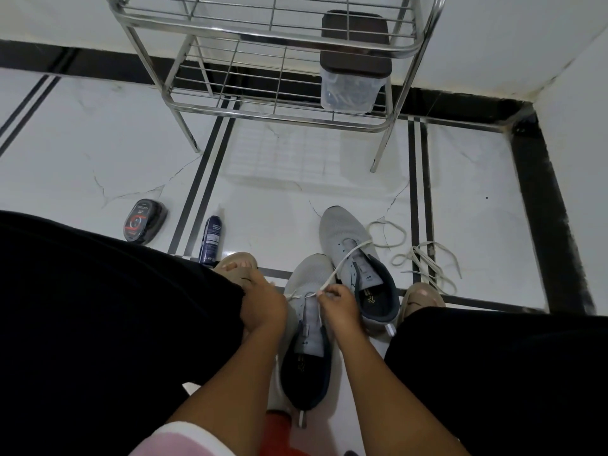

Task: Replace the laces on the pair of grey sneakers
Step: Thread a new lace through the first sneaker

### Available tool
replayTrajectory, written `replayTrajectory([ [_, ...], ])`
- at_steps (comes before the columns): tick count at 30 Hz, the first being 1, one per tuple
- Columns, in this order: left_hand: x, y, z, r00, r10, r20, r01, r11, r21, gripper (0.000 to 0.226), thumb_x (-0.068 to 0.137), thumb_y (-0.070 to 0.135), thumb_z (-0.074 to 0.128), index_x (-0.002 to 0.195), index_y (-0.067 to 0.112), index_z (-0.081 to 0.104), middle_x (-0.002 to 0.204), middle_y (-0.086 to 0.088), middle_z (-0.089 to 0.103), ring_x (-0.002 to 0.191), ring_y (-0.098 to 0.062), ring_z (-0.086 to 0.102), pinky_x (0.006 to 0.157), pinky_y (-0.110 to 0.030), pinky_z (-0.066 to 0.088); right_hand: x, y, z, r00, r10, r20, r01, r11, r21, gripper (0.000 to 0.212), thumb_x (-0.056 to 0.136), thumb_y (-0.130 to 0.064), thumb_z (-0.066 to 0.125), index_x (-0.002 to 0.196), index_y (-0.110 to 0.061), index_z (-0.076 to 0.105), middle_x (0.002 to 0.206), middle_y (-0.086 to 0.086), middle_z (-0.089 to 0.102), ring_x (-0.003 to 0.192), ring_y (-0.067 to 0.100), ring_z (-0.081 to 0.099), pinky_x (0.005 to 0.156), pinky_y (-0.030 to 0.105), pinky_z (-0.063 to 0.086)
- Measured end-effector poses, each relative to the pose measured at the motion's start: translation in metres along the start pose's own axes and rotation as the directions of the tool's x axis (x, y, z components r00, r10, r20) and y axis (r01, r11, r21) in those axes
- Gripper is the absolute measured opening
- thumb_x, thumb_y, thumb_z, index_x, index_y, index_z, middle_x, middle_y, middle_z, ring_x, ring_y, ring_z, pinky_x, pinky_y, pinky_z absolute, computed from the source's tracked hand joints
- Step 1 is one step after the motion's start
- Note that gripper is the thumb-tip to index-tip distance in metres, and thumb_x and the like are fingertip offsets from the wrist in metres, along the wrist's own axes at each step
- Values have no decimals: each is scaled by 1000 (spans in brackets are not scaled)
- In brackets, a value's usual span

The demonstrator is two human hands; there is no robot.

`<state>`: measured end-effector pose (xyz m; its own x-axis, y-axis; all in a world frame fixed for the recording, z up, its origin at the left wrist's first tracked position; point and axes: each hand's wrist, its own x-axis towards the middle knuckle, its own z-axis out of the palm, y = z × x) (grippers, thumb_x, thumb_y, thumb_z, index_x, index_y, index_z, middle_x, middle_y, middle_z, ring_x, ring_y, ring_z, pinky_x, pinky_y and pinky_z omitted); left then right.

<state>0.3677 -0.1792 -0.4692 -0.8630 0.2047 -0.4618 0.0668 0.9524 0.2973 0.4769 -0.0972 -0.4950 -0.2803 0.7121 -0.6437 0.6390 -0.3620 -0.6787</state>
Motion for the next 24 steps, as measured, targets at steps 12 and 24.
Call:
replayTrajectory([
  [12, -9, 0, 18, 922, 161, 352, -167, 986, -13, 42, 89, 39, 52, 119, 11, 40, 110, -11, 62, 103, -31, 60, 77, -31, 45, 6, -9, -1, 991, 129, -20, -117, 946, 304, 12, 100, -14, 46, 92, -9, 53, 75, 4, 58, 63, 13, 56, 59, 26, 47],
  [24, 2, -3, 12, 945, 176, 275, -197, 979, 49, 25, 94, 18, 34, 105, 14, 56, 113, -11, 62, 102, -30, 57, 85, -32, 45, -21, 10, -2, 997, -68, 25, 72, 905, -420, 16, 84, -18, 58, 89, -19, 43, 89, 0, 53, 81, 23, 53, 65, 26, 34],
])
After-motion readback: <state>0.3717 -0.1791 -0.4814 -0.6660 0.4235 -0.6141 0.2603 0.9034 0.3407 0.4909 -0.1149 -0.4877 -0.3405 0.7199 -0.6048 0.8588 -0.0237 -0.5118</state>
